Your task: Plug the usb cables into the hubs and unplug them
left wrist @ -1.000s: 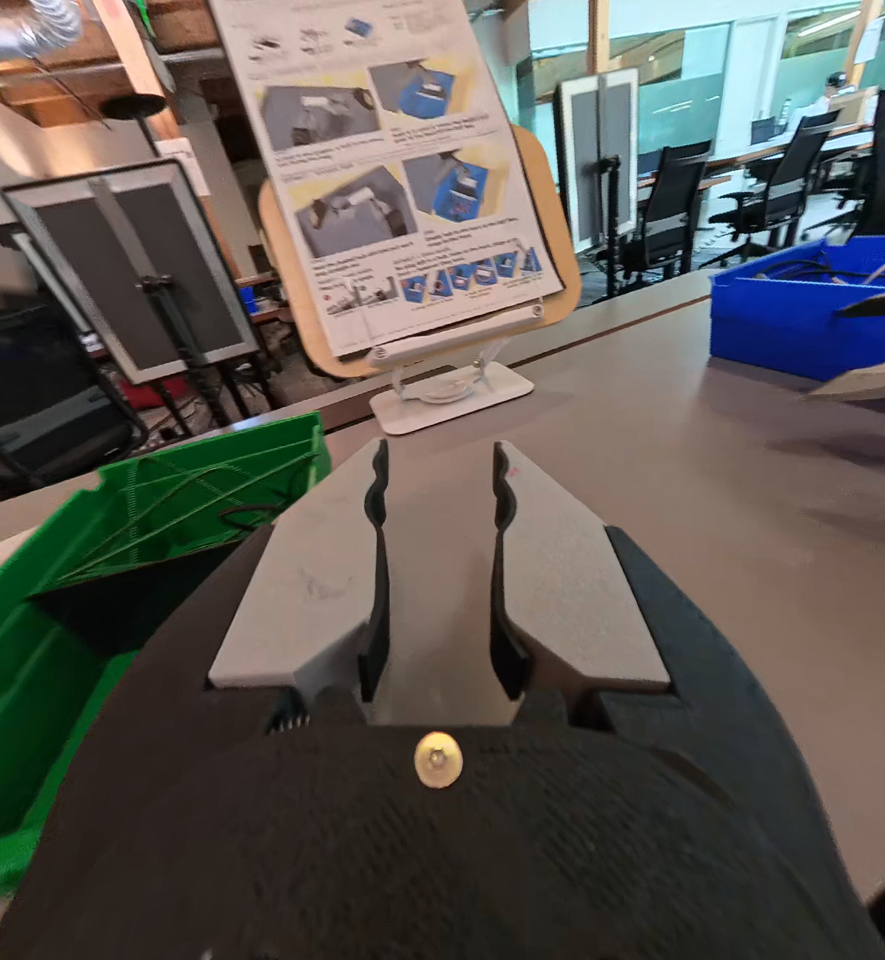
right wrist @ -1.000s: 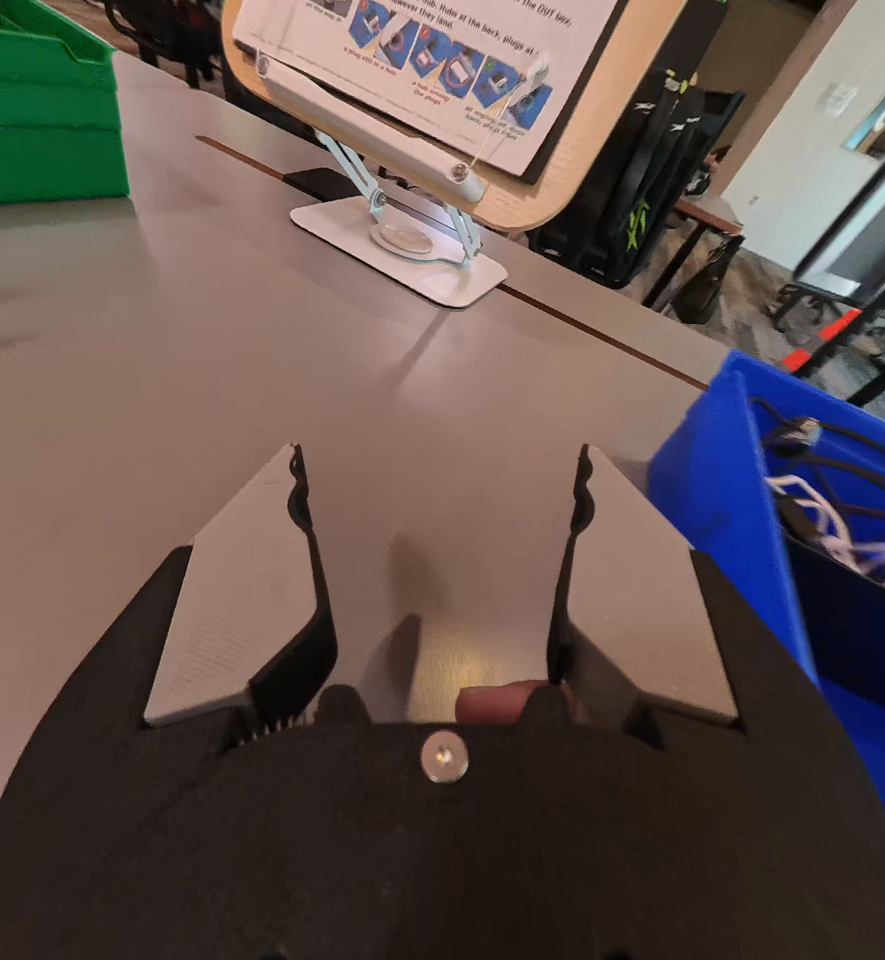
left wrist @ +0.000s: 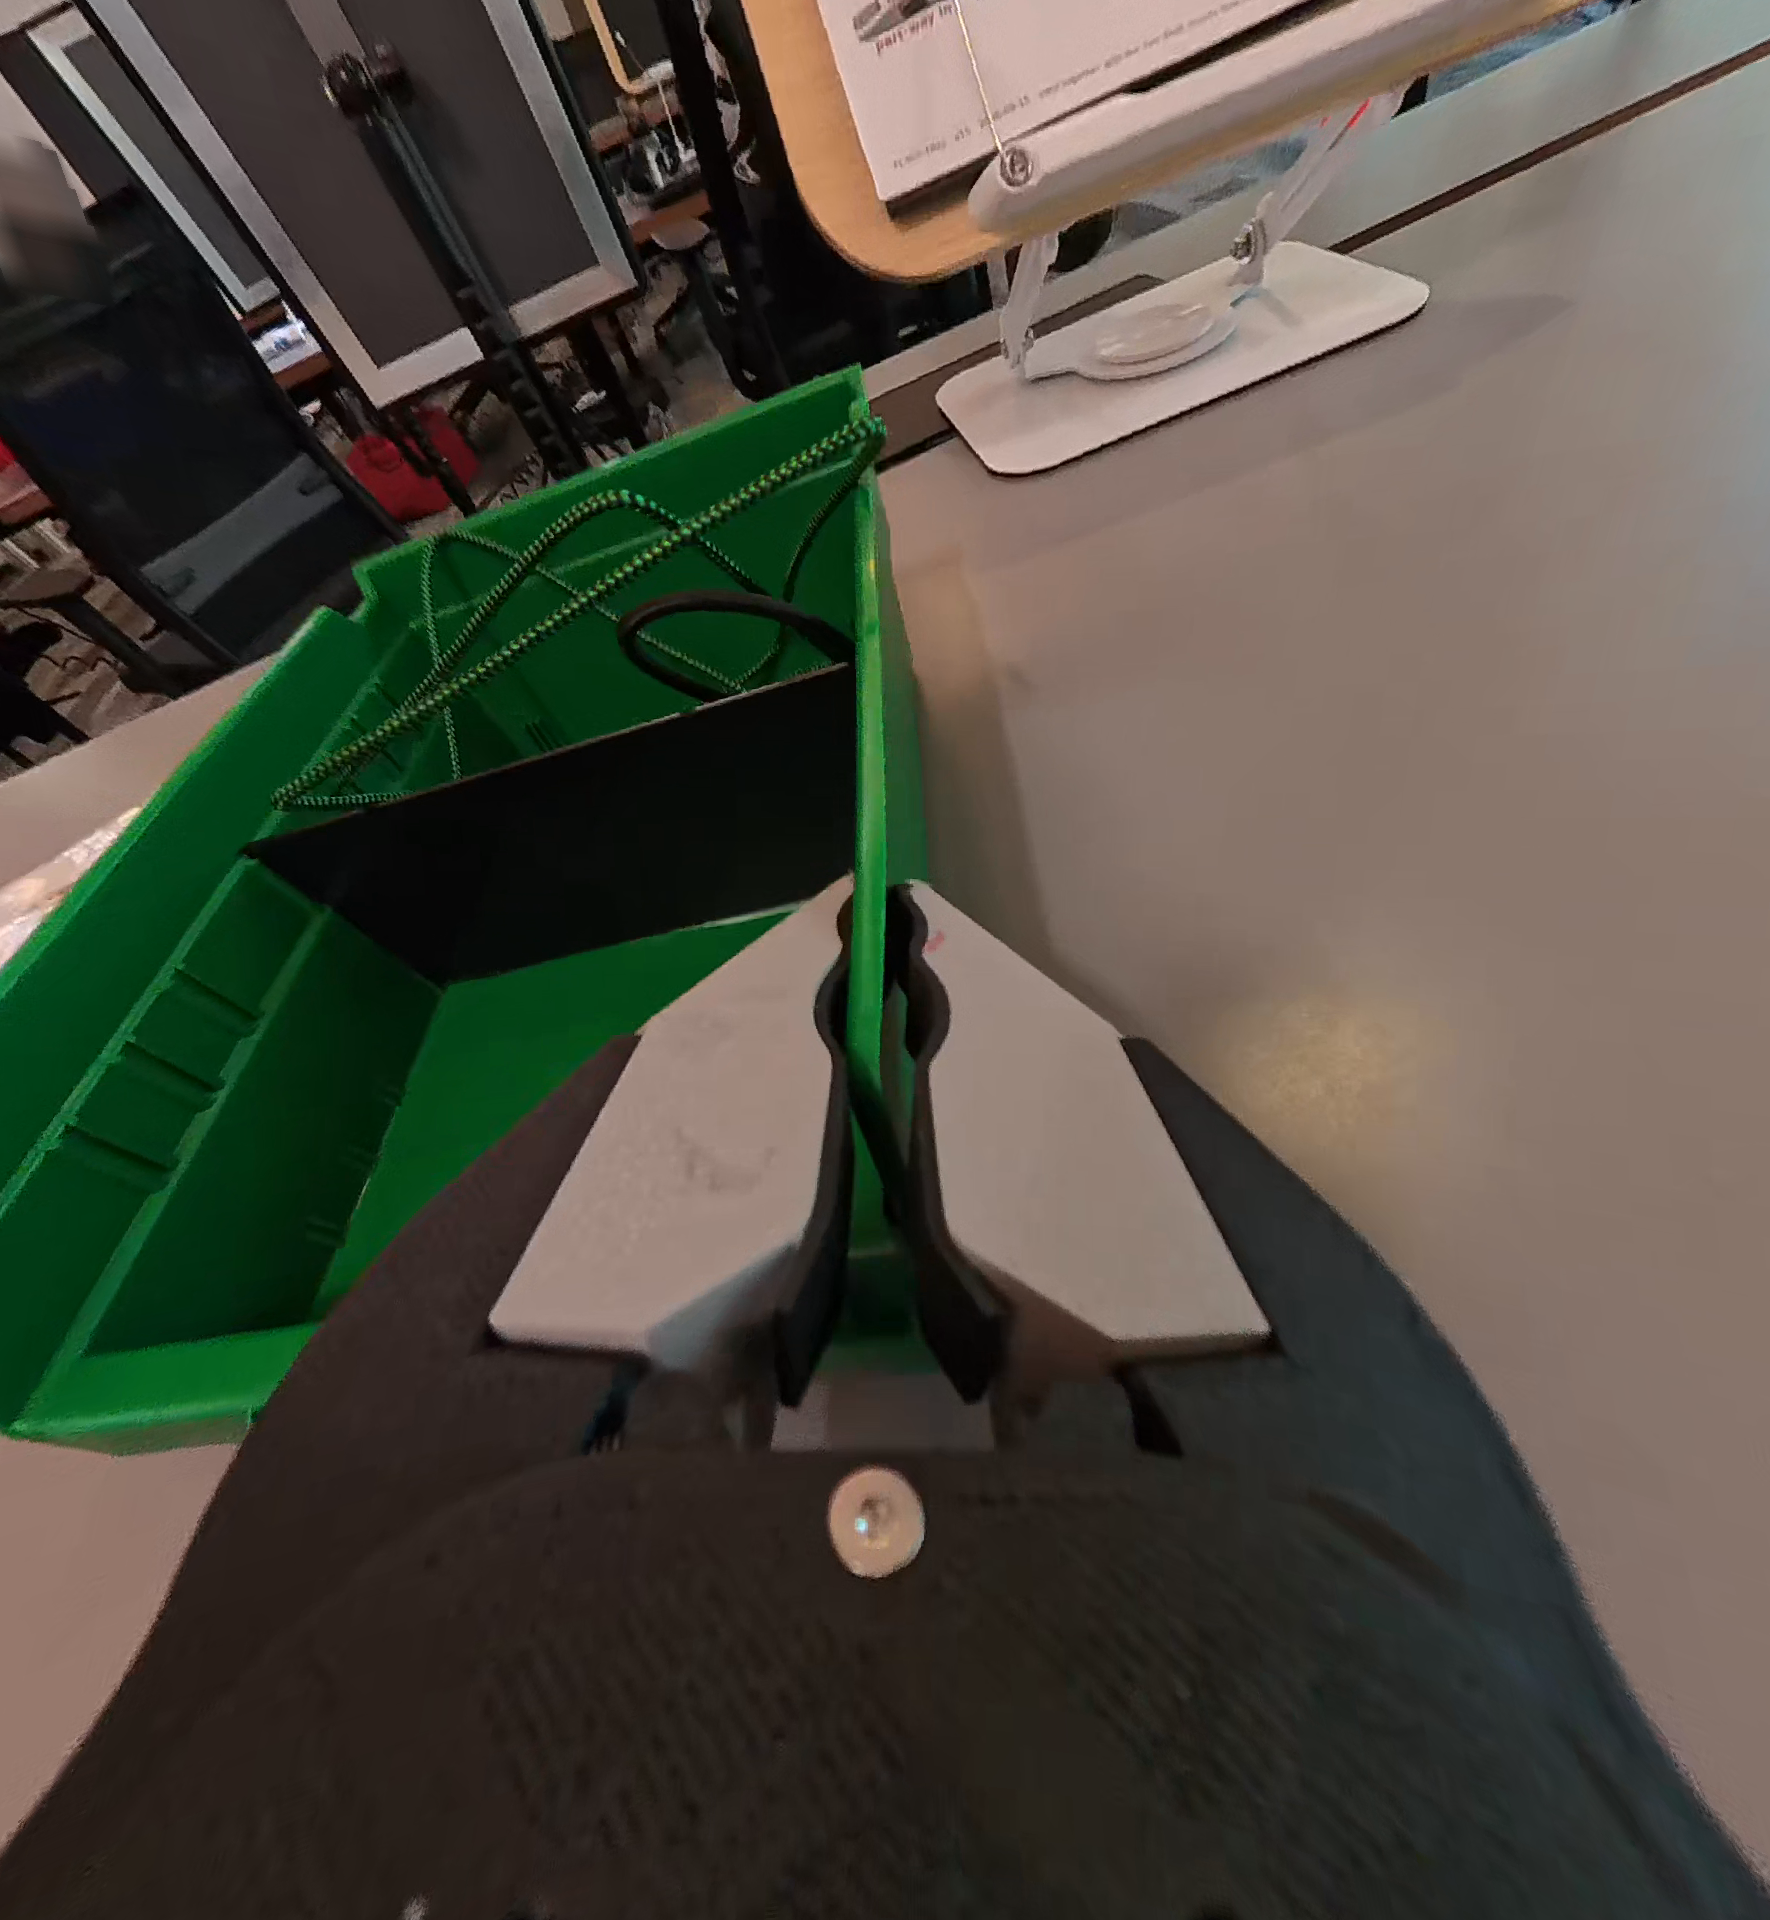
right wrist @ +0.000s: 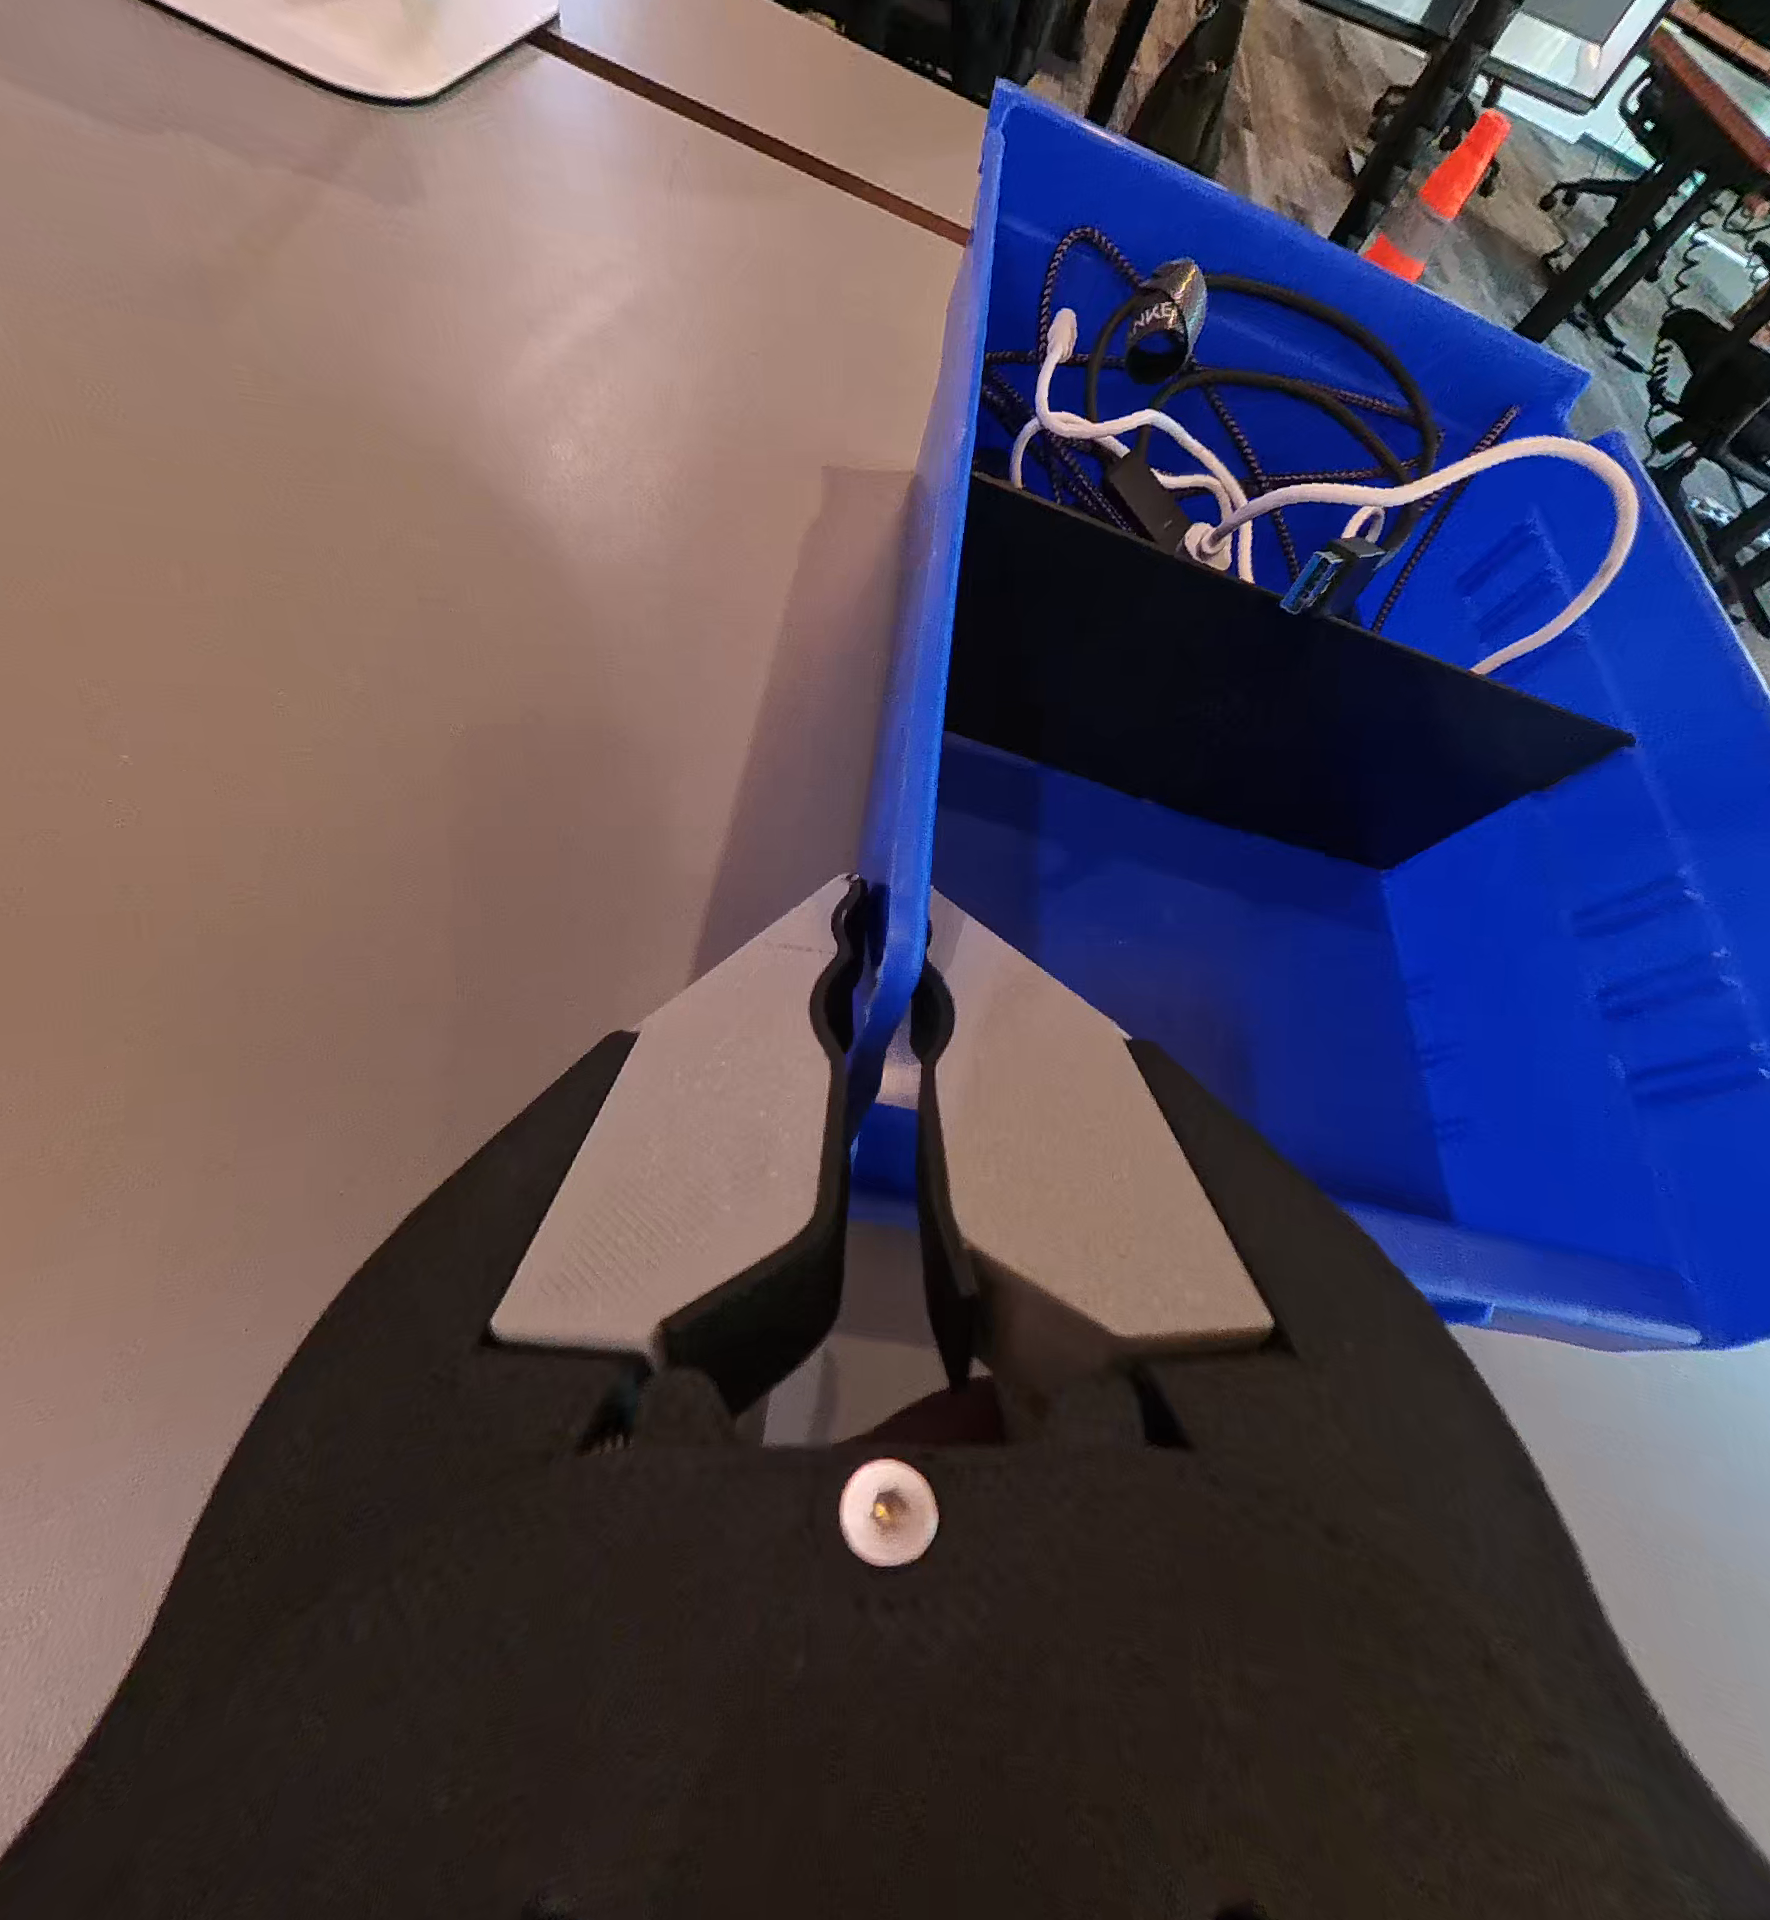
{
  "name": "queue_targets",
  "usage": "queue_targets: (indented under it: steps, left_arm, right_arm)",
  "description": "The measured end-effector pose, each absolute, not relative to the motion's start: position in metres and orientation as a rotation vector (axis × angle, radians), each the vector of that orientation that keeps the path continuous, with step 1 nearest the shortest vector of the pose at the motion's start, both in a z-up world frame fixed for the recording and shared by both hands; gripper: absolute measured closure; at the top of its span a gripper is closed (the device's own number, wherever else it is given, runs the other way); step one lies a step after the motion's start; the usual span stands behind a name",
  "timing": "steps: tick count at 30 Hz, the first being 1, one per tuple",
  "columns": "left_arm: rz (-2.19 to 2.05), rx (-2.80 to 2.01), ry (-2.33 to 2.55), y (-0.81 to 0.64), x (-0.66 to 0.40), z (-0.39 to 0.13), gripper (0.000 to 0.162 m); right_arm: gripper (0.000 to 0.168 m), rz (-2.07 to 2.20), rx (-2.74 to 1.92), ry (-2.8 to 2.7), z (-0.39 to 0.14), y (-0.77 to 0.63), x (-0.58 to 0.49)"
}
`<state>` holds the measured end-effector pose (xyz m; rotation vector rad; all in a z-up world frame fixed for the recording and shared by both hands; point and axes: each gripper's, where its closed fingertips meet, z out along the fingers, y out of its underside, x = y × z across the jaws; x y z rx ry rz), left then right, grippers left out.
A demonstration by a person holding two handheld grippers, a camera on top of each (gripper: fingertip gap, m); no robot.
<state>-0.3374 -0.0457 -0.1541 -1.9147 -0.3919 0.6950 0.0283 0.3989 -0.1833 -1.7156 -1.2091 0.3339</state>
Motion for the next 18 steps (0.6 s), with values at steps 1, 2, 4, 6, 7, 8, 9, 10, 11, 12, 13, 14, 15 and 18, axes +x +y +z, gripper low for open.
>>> queue_targets:
  steps: [1, 2, 4, 6, 7, 8, 9, 10, 11, 12, 13, 14, 15, 18]
  left_arm:
    - [0.696, -1.906, -0.388, -0.047, -0.337, -0.150, 0.162]
    - [0.701, -1.898, -0.388, -0.048, -0.336, -0.146, 0.162]
    - [0.710, -1.892, -0.383, -0.049, -0.335, -0.141, 0.162]
    - [0.703, -1.888, -0.380, -0.050, -0.333, -0.140, 0.162]
    - [0.703, -1.883, -0.378, -0.050, -0.332, -0.139, 0.162]
    - [0.706, -1.879, -0.374, -0.050, -0.331, -0.138, 0.162]
    - [0.707, -1.878, -0.370, -0.051, -0.330, -0.136, 0.162]
    - [0.706, -1.876, -0.369, -0.051, -0.330, -0.135, 0.162]
    - [0.706, -1.872, -0.369, -0.051, -0.329, -0.133, 0.162]
    - [0.704, -1.868, -0.367, -0.052, -0.328, -0.131, 0.162]
    - [0.704, -1.864, -0.364, -0.052, -0.328, -0.130, 0.162]
    - [0.709, -1.859, -0.357, -0.052, -0.327, -0.129, 0.162]
    - [0.724, -1.855, -0.345, -0.053, -0.327, -0.128, 0.162]
    - [0.783, -1.843, -0.308, -0.052, -0.324, -0.122, 0.162]
  right_arm:
    - [0.165, 0.337, -1.710, -1.210, -0.183, 0.398, 0.029]
    - [0.165, 0.333, -1.702, -1.216, -0.183, 0.397, 0.029]
    - [0.165, 0.314, -1.693, -1.226, -0.184, 0.396, 0.030]
    - [0.165, 0.314, -1.693, -1.228, -0.183, 0.394, 0.031]
    - [0.165, 0.324, -1.698, -1.228, -0.184, 0.393, 0.031]
    - [0.165, 0.336, -1.704, -1.228, -0.185, 0.393, 0.032]
    - [0.165, 0.351, -1.710, -1.224, -0.185, 0.393, 0.032]
    - [0.165, 0.367, -1.716, -1.221, -0.185, 0.393, 0.031]
    - [0.164, 0.384, -1.721, -1.215, -0.185, 0.393, 0.031]
    - [0.162, 0.398, -1.725, -1.210, -0.184, 0.394, 0.031]
    - [0.160, 0.404, -1.727, -1.206, -0.184, 0.394, 0.030]
    - [0.159, 0.403, -1.728, -1.209, -0.184, 0.394, 0.030]
    - [0.157, 0.400, -1.729, -1.217, -0.184, 0.394, 0.030]
    - [0.151, 0.396, -1.733, -1.243, -0.186, 0.392, 0.029]
